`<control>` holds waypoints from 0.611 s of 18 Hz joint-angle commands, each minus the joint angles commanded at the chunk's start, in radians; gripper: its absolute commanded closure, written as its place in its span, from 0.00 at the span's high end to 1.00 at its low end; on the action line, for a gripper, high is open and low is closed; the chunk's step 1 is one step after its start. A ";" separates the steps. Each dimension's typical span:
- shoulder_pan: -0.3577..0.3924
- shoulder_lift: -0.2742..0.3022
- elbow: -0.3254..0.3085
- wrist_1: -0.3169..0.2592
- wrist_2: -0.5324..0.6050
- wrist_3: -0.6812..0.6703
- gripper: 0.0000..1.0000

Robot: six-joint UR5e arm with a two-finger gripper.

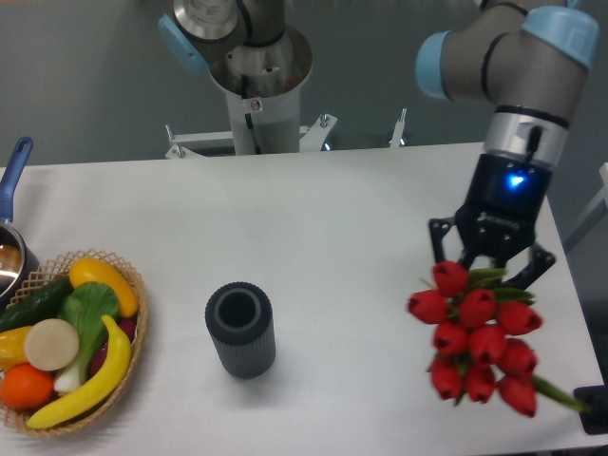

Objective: Insert the flowers into the vase
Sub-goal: 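Carry the red tulip bunch in the gripper toward the dark gray vase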

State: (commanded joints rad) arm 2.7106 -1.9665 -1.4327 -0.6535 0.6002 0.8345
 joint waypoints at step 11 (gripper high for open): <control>-0.077 0.058 -0.149 0.002 -0.345 0.075 0.34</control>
State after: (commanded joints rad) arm 2.6339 -1.9083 -1.5815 -0.6519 0.2547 0.9096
